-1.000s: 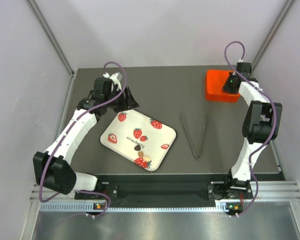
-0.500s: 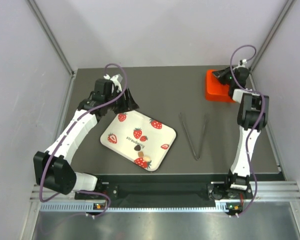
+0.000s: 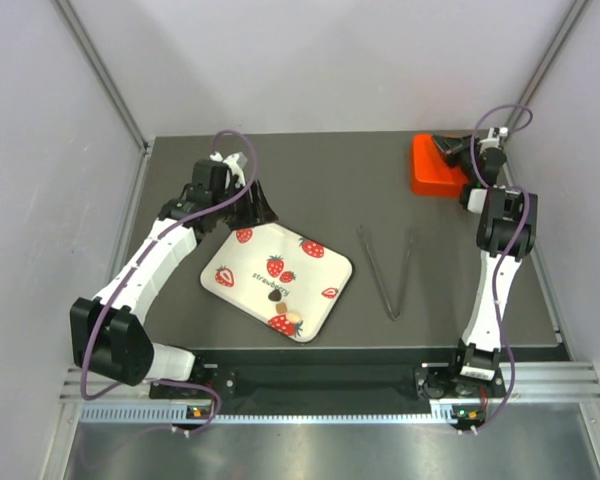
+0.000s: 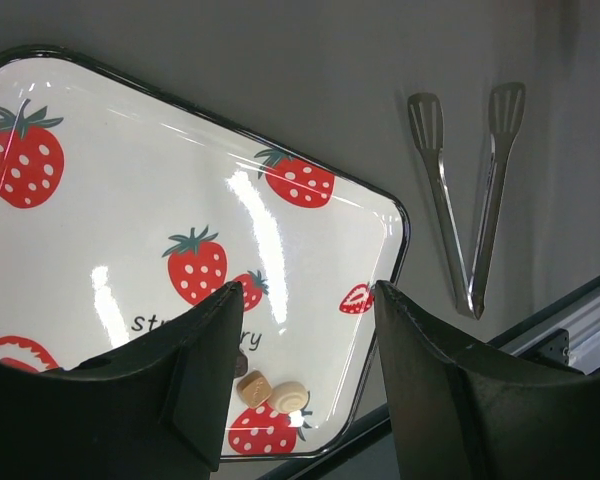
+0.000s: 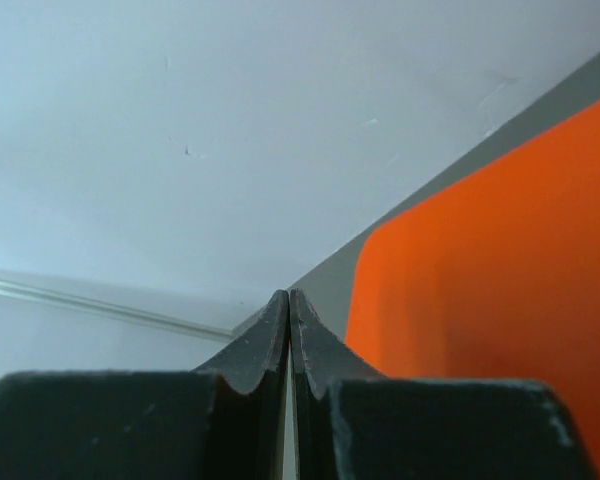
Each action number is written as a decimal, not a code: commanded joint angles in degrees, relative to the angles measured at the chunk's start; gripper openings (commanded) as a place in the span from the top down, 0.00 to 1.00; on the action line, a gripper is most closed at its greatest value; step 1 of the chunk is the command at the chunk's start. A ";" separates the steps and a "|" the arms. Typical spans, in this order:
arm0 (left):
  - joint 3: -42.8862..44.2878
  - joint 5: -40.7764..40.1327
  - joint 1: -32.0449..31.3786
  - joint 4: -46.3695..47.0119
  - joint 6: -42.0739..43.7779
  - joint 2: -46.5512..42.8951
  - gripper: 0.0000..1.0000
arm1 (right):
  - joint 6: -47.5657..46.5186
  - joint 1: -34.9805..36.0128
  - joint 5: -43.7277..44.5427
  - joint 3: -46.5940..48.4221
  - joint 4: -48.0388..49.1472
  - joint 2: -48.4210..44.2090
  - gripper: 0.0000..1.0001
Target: Pack the chocolate
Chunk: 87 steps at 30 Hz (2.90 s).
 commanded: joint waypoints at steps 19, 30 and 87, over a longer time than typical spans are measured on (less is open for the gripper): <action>11.39 -1.03 -0.34 -7.13 5.51 -8.16 0.37 | -37.35 4.26 10.78 6.84 -58.40 -36.10 0.66; 8.24 -2.17 -0.34 -3.53 3.67 -15.37 0.01 | -54.51 19.03 29.36 -5.88 -87.69 -66.24 0.00; -13.74 -2.18 -0.34 6.49 4.28 -31.90 0.02 | -52.57 26.86 36.20 -43.09 -82.24 -103.09 0.00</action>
